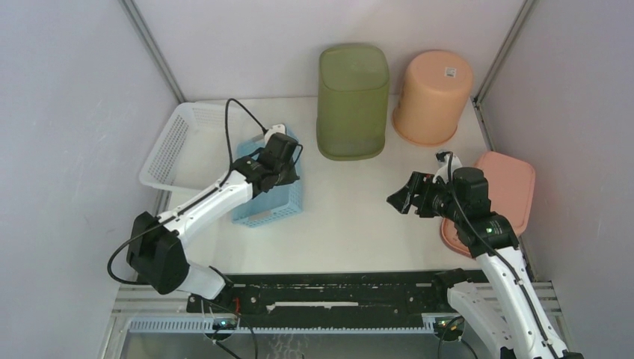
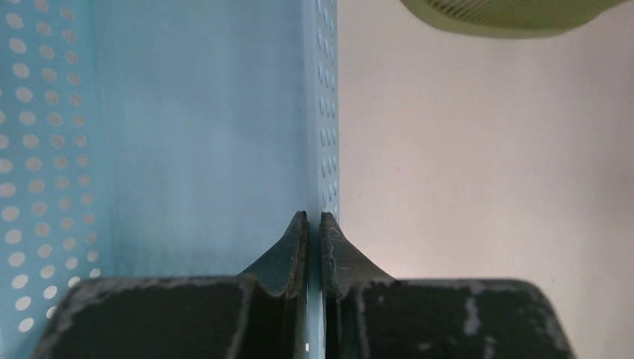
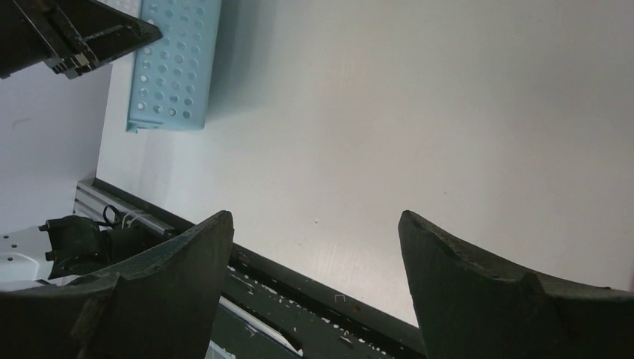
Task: Turn the large container upside down
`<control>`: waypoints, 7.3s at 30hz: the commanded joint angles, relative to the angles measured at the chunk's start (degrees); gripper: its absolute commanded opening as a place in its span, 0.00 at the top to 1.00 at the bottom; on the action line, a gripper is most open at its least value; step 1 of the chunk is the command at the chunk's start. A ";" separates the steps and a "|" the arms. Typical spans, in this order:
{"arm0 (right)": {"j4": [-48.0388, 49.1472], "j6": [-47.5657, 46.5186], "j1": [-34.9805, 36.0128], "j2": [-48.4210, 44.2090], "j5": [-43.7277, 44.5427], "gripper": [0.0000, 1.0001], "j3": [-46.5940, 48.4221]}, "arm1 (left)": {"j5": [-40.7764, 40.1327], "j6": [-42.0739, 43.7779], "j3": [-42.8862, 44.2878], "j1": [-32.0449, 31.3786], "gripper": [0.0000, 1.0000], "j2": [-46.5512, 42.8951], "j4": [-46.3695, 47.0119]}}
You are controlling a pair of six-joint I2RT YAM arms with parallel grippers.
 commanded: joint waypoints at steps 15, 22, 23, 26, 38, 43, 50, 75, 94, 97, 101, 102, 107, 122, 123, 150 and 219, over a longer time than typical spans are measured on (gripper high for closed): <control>2.01 -0.57 0.67 -0.29 -2.67 0.11 0.08 | -4.47 -12.53 -5.99 -21.60 0.57 3.16 -2.60; 2.74 -0.25 1.19 0.47 -2.66 0.11 -0.01 | -2.98 -8.04 -2.06 -22.79 0.35 11.29 0.43; 2.55 -0.41 1.19 0.40 -2.46 0.11 0.01 | -2.97 -7.75 -1.70 -22.79 0.33 12.12 0.83; 2.22 -0.77 1.12 0.07 -2.02 0.11 -0.02 | -3.62 -6.95 -0.50 -22.70 0.30 14.61 1.34; 0.69 -1.21 0.06 -0.66 -2.38 0.11 2.02 | -3.12 -5.33 0.28 -21.91 1.00 12.77 0.13; -3.08 -2.33 -0.75 -0.85 -1.47 0.11 7.18 | 5.45 -3.95 -0.27 -21.69 1.00 2.49 5.71; -11.99 -5.43 -3.35 0.04 1.45 0.11 18.45 | 19.52 -8.32 1.71 -21.47 1.00 -6.00 22.63; -26.87 -8.72 -5.20 0.62 5.23 0.08 36.26 | 22.00 -60.96 -1.61 -20.43 1.00 34.15 117.65; -25.41 -8.53 -5.22 0.47 4.31 0.08 33.62 | 16.24 -73.67 8.14 -26.23 1.00 46.39 118.83; -25.02 -8.36 -5.18 0.07 4.04 0.08 32.80 | 16.26 -73.92 4.08 -26.37 0.95 46.32 118.82; -24.43 -8.06 -5.22 -0.30 3.55 0.08 31.63 | 17.01 -73.76 -0.57 -26.33 0.80 46.51 118.87; -24.30 -7.93 -5.20 -0.45 3.39 0.08 31.35 | 16.98 -73.49 -1.77 -26.39 0.76 46.45 118.86; -23.66 -7.61 -5.21 -0.87 2.68 0.08 29.79 | 18.62 -72.18 -6.76 -26.32 0.52 45.40 118.83; -17.75 -6.32 -5.15 -0.80 -3.02 0.08 21.17 | 30.78 -60.96 -33.44 -18.40 0.11 36.52 113.18; -17.25 -6.29 -5.09 -0.61 -3.47 0.08 20.90 | 31.38 -59.31 -34.54 -17.84 0.11 34.80 110.25; -6.18 -2.74 0.99 1.42 -6.05 0.08 10.97 | -2.46 6.99 2.87 5.54 0.00 -7.16 -10.42; 0.86 2.11 7.92 -2.68 -5.82 0.08 2.24 | 1.72 -2.77 0.84 1.22 0.60 13.49 -4.58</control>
